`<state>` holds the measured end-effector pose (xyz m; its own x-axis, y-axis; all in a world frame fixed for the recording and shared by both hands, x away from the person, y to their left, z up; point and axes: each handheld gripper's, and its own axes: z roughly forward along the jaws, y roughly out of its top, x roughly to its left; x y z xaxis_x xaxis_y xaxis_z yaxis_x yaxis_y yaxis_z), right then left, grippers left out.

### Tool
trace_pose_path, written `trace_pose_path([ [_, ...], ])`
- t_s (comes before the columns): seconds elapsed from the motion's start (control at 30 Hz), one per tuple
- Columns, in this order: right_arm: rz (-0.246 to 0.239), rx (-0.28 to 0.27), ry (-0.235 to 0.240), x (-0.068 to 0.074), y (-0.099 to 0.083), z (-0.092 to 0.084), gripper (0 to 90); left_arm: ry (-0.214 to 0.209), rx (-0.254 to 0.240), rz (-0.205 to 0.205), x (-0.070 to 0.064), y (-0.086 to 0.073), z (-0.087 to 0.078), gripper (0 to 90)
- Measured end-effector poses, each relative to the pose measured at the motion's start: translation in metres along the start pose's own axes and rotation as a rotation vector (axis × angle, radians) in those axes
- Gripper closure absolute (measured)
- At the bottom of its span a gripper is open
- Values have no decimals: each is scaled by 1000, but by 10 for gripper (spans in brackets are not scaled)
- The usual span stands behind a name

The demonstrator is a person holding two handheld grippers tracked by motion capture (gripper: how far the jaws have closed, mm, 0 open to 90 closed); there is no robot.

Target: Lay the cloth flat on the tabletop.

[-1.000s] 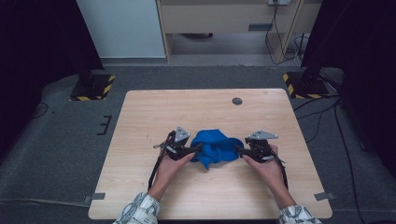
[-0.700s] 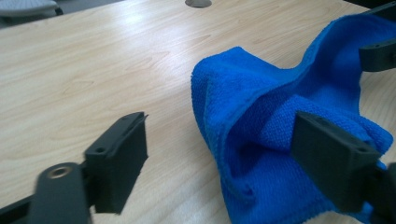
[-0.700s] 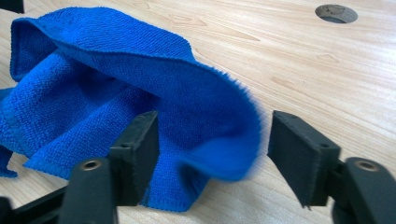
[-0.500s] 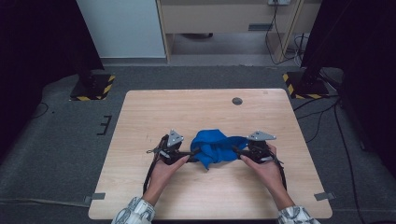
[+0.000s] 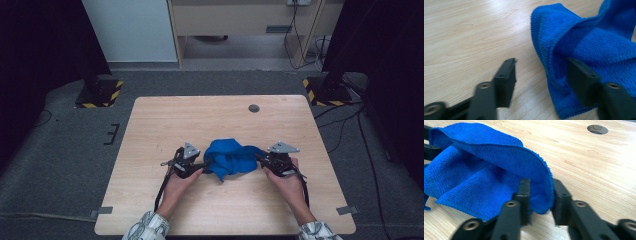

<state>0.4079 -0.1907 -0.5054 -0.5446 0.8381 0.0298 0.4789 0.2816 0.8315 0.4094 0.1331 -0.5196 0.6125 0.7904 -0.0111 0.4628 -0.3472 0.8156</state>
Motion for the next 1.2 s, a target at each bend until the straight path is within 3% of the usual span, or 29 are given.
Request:
trace_pose_path([
  [0.13, -8, -26, -9, -1, 2, -4, 876, -7, -2, -9, 0, 0, 1, 492],
  [0.5, -7, -34, -39, -11, 4, -14, 882, 10, 26, 3, 2, -4, 5, 522],
  [0.6, -1, -24, -36, -14, 3, -15, 882, -5, 23, -4, 3, -4, 6, 627],
  [0.7, -6, -23, -30, -14, 3, -17, 882, -48, 3, -15, 4, -3, 5, 769],
  [0.8, -10, -29, -28, -12, 4, -18, 882, -71, -21, -17, 6, 2, 0, 851],
  [1.0, -17, -43, -19, -8, 7, -25, 882, -64, -77, -60, 16, 13, -23, 870],
  [1.07, -30, -47, -9, -4, 9, -26, 882, -55, -72, -45, 18, 13, -27, 870],
  [1.2, -48, -39, 2, 3, 10, -24, 883, -52, -60, -66, 22, 12, -28, 868],
])
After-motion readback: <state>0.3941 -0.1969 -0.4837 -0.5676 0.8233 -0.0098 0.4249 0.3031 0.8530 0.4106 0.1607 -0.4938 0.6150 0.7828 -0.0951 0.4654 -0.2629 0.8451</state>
